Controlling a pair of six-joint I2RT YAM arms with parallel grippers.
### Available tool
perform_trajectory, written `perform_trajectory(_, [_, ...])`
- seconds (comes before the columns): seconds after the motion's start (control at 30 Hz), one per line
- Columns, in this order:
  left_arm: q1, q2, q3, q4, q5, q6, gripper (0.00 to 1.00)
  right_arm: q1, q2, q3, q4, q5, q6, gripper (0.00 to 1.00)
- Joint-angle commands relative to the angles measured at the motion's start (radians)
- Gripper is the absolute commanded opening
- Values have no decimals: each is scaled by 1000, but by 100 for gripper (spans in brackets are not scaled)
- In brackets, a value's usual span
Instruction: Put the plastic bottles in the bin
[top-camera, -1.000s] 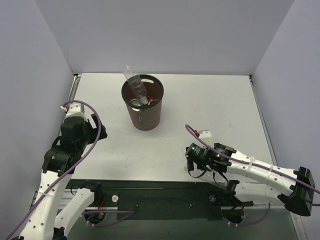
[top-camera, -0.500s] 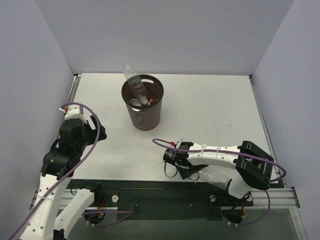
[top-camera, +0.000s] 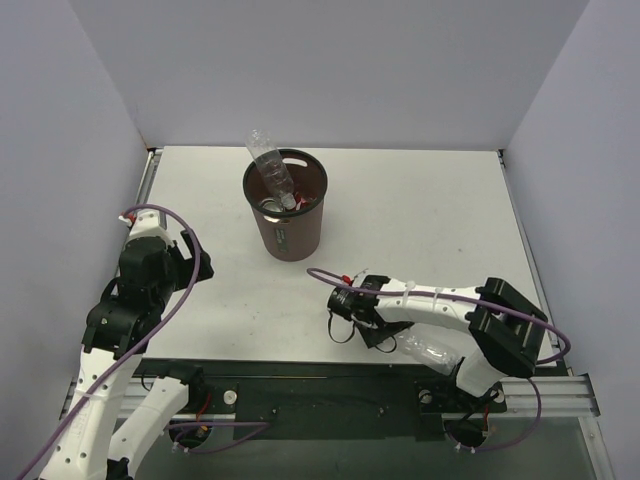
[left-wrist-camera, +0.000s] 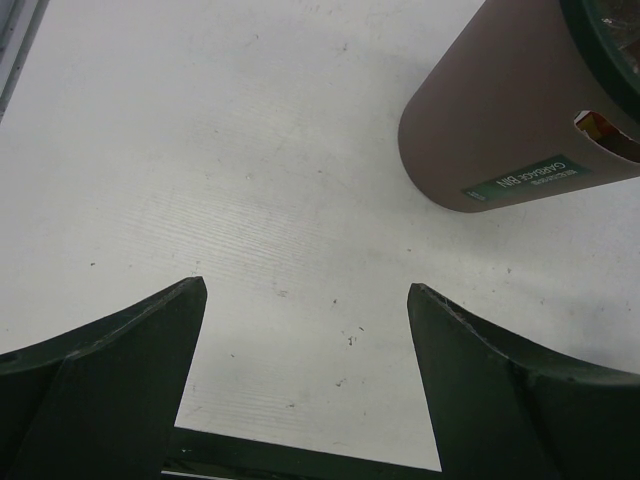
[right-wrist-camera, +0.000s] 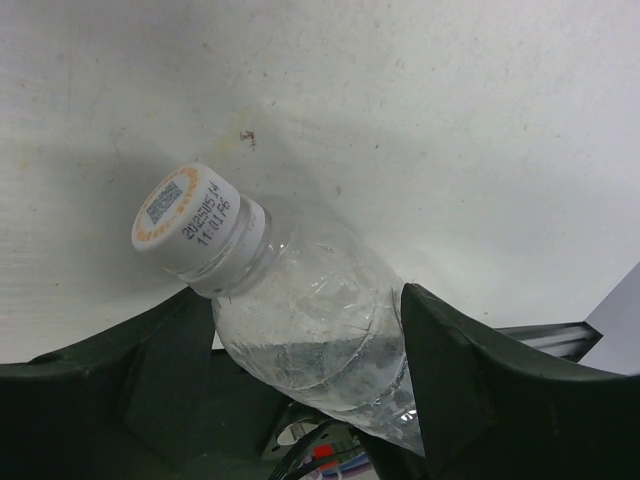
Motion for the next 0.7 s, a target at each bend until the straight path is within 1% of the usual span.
perform_trajectory(0.0, [4, -12, 19, 19, -12, 4, 93, -20, -75, 75, -80, 96, -14, 42])
perform_trajectory(0.1, [4, -16, 27, 13, -24, 8, 93, -61, -178, 153, -115, 140, -38, 36])
perform_trajectory(0.2, [4, -19, 30, 12, -30, 11, 93, -115, -270, 230, -111, 174, -63, 36])
perform_trajectory(0.27, [6, -21, 36, 12, -24, 7, 93, -127, -342, 293, -67, 208, -90, 36])
perform_trajectory(0.33, [6, -25, 42, 12, -20, 1, 93, -138, -419, 346, 21, 209, -126, 36])
perform_trajectory(0.37, [4, -25, 48, 12, -18, 1, 93, -141, -468, 356, 99, 197, -145, 36])
perform_trajectory(0.4, [6, -27, 48, 9, -18, 2, 93, -159, -482, 380, 133, 187, -161, 36])
perform_trajectory(0.43, [6, -25, 50, 7, -18, 1, 93, -164, -511, 395, 209, 162, -182, 36])
perform_trajectory(0.53, [6, -30, 48, -2, -29, -3, 93, -201, -511, 481, 340, 110, -224, 37])
perform_trajectory(0.57, [6, -36, 45, -1, -27, -7, 93, -205, -493, 497, 404, 79, -242, 37])
perform_trajectory(0.67, [6, -47, 42, -4, -27, -9, 93, -225, -425, 599, 519, 30, -267, 36])
